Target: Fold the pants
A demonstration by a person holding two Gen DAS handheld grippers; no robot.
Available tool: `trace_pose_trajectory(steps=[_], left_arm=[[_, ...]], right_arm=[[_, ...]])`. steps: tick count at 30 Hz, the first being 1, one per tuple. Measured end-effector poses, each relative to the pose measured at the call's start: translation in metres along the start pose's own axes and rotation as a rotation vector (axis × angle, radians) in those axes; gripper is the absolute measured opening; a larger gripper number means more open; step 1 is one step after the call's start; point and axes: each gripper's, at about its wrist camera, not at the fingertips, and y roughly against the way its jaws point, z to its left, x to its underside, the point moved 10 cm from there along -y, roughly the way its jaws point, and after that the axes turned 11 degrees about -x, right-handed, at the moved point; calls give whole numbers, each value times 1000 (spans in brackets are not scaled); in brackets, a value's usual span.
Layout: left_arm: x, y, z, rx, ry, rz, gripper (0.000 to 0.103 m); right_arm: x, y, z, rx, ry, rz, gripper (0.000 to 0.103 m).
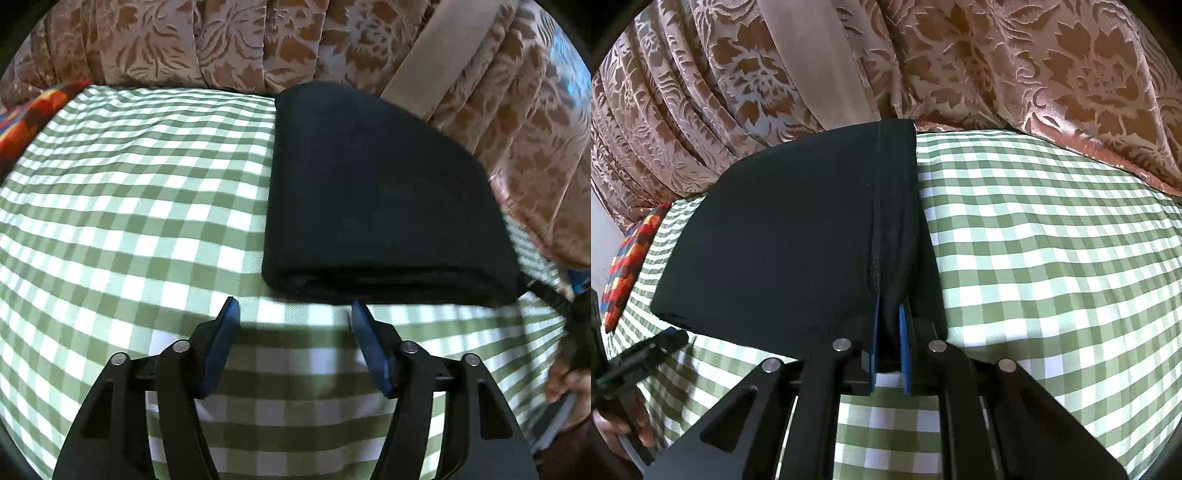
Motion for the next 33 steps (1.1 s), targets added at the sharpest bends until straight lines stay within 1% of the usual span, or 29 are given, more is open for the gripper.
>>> trace_pose_trajectory(steps=[2, 3, 7, 14, 16, 17, 18, 19, 20, 21, 22, 24, 25, 26, 27, 30, 31, 33], left_arm=[[-2, 10, -2, 22, 14, -19, 61], [-4, 17, 0, 21, 26, -40, 61], [-12, 44, 5, 3, 39, -111, 61], [-14, 71, 9, -28, 36, -164, 62], [-13, 76, 9, -33, 28, -172, 62], [-12, 79, 9, -36, 27, -175, 62], [-11, 83, 9, -42, 24, -181, 67], [-12, 86, 10, -46, 23, -191, 70], [-12, 88, 10, -47, 21, -197, 70], [-11, 93, 10, -49, 18, -206, 70], [-10, 95, 10, -53, 17, -209, 73], [-8, 100, 10, -59, 19, -216, 75], [-7, 101, 10, -60, 20, -217, 75], [-6, 103, 10, -65, 21, -218, 77], [-5, 105, 10, -72, 20, -224, 82], [-1, 112, 8, -84, 10, -246, 84], [0, 113, 7, -84, 1, -246, 87], [4, 115, 6, -86, -10, -248, 90]], right_arm=[[-1, 3, 1, -7, -1, -2, 10], [-2, 7, 3, -8, 3, -10, 11], [-5, 15, 9, -1, 17, -20, 14], [0, 23, 12, 17, 18, -28, 15], [1, 27, 13, 21, 15, -35, 22], [1, 30, 14, 21, 14, -40, 37], [2, 36, 16, 20, 12, -60, 50], [2, 39, 18, 20, 15, -69, 51], [3, 42, 20, 20, 21, -74, 51], [5, 46, 25, 18, 32, -80, 56], [7, 49, 30, 19, 40, -85, 60], [12, 53, 39, 17, 53, -92, 72], [15, 55, 44, 14, 62, -93, 75], [21, 56, 51, 13, 71, -94, 80], [24, 56, 56, 13, 76, -96, 84], [36, 54, 69, 24, 83, -93, 89], [41, 53, 73, 29, 86, -90, 89], [47, 51, 82, 41, 113, -86, 91]])
